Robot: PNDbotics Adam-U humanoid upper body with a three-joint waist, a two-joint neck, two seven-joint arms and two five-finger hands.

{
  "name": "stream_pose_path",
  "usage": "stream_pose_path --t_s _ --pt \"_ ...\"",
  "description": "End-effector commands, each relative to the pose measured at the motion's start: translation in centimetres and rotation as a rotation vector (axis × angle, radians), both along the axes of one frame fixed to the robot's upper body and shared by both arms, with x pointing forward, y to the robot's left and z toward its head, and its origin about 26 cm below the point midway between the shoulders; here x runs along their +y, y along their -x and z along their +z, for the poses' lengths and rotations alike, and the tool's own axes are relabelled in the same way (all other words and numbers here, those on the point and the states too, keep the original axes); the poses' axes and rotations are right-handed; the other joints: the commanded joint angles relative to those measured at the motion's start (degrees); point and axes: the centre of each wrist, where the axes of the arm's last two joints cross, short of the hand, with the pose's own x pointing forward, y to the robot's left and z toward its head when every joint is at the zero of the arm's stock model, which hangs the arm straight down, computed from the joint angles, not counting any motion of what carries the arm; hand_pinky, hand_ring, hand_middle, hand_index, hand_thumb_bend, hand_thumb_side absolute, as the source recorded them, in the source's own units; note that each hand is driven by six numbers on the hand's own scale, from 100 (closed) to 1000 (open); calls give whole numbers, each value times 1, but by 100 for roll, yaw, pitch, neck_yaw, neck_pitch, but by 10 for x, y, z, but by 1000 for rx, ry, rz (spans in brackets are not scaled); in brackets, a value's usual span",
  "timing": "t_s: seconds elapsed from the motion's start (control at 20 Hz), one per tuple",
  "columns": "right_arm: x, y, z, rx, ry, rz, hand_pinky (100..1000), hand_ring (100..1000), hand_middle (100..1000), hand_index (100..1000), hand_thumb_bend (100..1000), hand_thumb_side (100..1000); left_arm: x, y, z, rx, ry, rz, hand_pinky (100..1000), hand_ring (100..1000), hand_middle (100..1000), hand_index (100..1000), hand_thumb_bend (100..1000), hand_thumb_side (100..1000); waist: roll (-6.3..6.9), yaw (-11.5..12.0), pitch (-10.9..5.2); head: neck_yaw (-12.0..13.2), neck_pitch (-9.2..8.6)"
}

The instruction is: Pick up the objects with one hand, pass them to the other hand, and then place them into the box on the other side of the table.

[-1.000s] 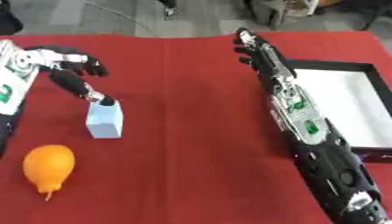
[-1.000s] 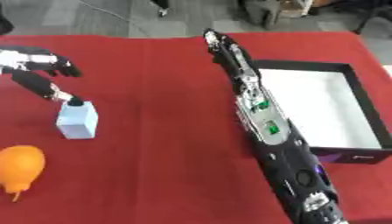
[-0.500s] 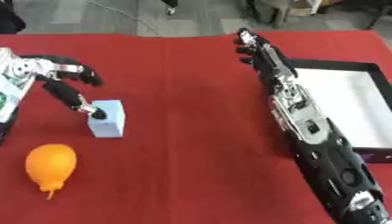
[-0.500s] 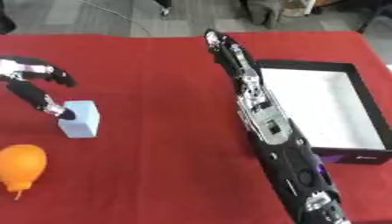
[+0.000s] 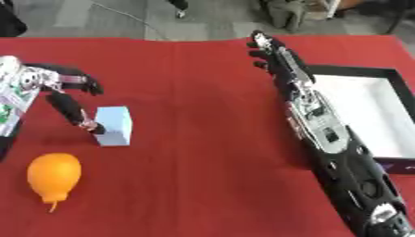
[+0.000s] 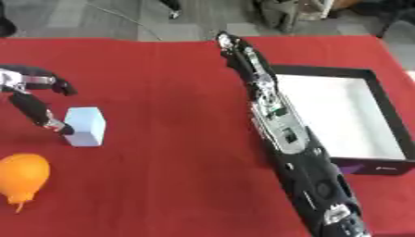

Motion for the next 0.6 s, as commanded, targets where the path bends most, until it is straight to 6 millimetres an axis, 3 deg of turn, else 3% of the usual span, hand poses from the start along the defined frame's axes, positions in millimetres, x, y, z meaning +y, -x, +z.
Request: stream_pose_path --t_s 0.05,0.25,0.35,0.6 --pt "0 3 11 -36 -6 3 891 865 805 875 100 840 -3 -1 3 1 31 -1 1000 957 831 912 543 390 6 -23 -142 21 -85" --pt "0 3 11 -34 -8 2 891 865 805 875 100 841 -4 0 2 10 53 -8 1000 956 829 911 542 392 1 -33 -131 27 -96" --pt "-1 2 9 -25 -6 -4 891 864 804 874 100 845 -5 1 5 4 57 -29 1000 949 823 898 498 427 8 -35 -119 14 -63" --pt "-3 2 7 -15 2 -9 890 863 804 874 100 845 -5 6 27 -28 112 -81 1000 941 818 894 466 466 45 -21 -126 -28 -23"
